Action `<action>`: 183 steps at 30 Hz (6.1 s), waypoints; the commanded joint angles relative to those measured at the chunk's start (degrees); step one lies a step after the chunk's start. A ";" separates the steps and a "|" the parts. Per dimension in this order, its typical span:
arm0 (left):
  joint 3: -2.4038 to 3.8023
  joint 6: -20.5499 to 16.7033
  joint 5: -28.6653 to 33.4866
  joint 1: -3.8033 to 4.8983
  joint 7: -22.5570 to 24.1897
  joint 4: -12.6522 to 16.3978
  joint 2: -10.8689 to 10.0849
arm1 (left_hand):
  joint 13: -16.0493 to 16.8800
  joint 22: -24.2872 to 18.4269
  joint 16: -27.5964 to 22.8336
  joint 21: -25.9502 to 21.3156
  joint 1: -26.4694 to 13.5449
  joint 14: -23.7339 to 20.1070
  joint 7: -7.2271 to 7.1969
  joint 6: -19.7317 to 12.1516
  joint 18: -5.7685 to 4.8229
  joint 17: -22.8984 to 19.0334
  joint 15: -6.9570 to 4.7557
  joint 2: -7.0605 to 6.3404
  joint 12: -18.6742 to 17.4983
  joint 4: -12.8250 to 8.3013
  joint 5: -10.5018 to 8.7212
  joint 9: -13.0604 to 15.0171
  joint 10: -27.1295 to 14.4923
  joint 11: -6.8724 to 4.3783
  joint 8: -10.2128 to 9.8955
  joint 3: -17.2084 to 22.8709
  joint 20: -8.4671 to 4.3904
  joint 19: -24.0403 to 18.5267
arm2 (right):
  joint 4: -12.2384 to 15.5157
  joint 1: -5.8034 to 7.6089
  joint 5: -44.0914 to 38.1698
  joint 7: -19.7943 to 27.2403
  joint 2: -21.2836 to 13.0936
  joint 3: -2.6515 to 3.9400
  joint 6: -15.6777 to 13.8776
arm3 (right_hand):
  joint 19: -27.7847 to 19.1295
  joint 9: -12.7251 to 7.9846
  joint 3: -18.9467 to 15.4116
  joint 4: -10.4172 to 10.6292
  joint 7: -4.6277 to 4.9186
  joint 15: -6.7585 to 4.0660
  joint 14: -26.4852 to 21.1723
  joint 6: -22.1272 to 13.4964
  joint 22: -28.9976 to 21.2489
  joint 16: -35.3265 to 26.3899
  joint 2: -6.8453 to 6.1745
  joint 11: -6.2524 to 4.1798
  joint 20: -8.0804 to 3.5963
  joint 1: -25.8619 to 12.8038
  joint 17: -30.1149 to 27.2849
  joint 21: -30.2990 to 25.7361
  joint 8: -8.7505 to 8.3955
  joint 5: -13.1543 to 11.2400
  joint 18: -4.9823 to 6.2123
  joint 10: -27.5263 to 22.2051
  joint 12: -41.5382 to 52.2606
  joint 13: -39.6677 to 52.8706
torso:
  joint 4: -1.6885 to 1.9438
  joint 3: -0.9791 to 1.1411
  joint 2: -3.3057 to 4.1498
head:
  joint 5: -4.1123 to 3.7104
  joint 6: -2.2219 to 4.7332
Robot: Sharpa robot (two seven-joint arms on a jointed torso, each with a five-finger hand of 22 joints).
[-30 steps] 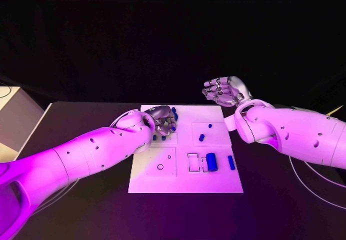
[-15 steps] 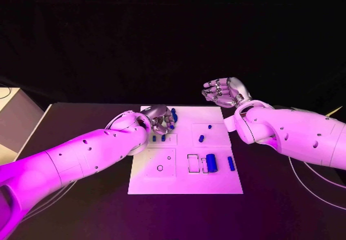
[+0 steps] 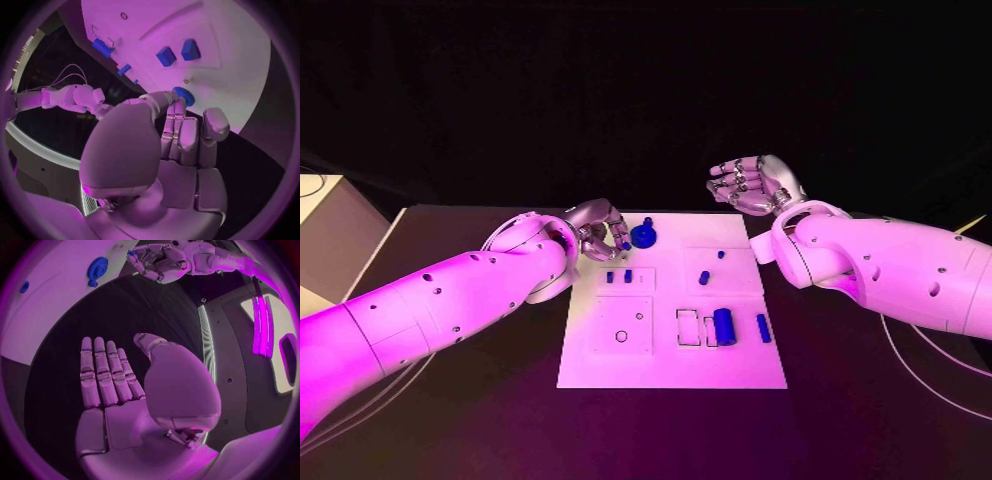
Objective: Assemble the parts on the task board
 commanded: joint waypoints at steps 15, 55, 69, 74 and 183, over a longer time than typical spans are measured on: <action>0.53 7.01 1.87 0.02 -2.82 -1.02 -0.36 | -0.11 -0.03 0.23 0.23 -0.79 0.18 -0.05 0.51 -0.96 -0.40 0.12 -0.18 -0.54 -0.35 0.09 0.50 0.44 0.03 -0.28 -0.07 0.11 0.28 | 0.04 -0.14 -0.21 0.47 -0.02 0.02 0.83 | -0.28 -0.05 0.08 -0.32 1.99 -0.05 0.33 0.50 -0.05 -0.36 0.20 -0.10 0.06 0.12 -0.21 0.14 -0.27 0.37 0.44 -0.31 -0.20 -0.05 | -0.21 0.10 0.28 | 0.44 -0.14; 0.08 7.01 0.57 -0.01 -3.15 -3.46 1.87 | -0.14 -0.07 0.19 0.18 -0.91 0.08 -0.07 0.58 -0.94 -0.58 0.11 -0.16 -0.81 -0.52 -0.04 0.56 0.57 0.01 -0.47 -0.04 0.15 0.19 | 0.29 -0.14 -0.21 0.63 0.02 0.02 0.82 | -0.29 -0.05 0.07 -0.36 1.96 -0.05 0.34 0.55 -0.06 -0.38 0.21 -0.11 0.06 0.08 -0.32 0.14 -0.31 0.36 0.43 -0.31 -0.20 -0.05 | -0.24 0.12 0.21 | 0.15 -0.50; -0.24 7.93 -0.36 -0.03 -4.89 -4.20 2.66 | -0.15 -0.13 0.19 0.14 -0.94 0.07 -0.06 0.58 -0.93 -0.58 0.11 -0.14 -0.91 -0.57 -0.10 0.57 0.59 0.02 -0.54 -0.03 0.16 0.14 | 0.31 -0.14 -0.21 0.63 0.05 0.02 0.86 | -0.29 -0.05 0.07 -0.36 1.96 -0.05 0.34 0.55 -0.06 -0.38 0.21 -0.11 0.06 0.08 -0.32 0.14 -0.31 0.36 0.43 -0.31 -0.20 -0.05 | -0.25 0.15 0.22 | 0.15 -0.60; -0.36 8.52 -0.66 -0.04 -5.62 -4.49 2.91 | -0.16 -0.12 0.20 0.14 -0.97 0.07 -0.05 0.57 -0.93 -0.56 0.11 -0.11 -0.97 -0.60 -0.12 0.58 0.60 0.03 -0.59 -0.01 0.16 0.13 | 0.35 -0.14 -0.21 0.61 0.07 0.02 0.91 | -0.29 -0.05 0.07 -0.36 1.96 -0.05 0.34 0.55 -0.06 -0.38 0.21 -0.11 0.06 0.08 -0.32 0.14 -0.31 0.36 0.43 -0.31 -0.20 -0.05 | -0.23 0.13 0.21 | 0.14 -0.65; 11.60 3.09 64.41 -13.19 23.90 13.59 -18.15 | -0.03 -24.38 -16.24 -23.70 -5.39 -21.81 2.68 -5.00 3.15 -30.73 3.06 0.31 -5.14 1.66 -0.07 1.60 -4.09 3.05 -9.45 -4.66 3.01 -17.40 | 1.55 -3.46 -69.14 -29.79 -1.47 -0.33 20.72 | 28.05 3.38 6.07 -6.14 -4.17 -9.12 27.04 9.83 46.09 67.67 -3.18 -6.41 -10.48 1.45 50.96 54.36 -0.12 -10.39 -3.78 7.62 -0.36 1.89 | -0.14 0.06 0.22 | -2.94 0.39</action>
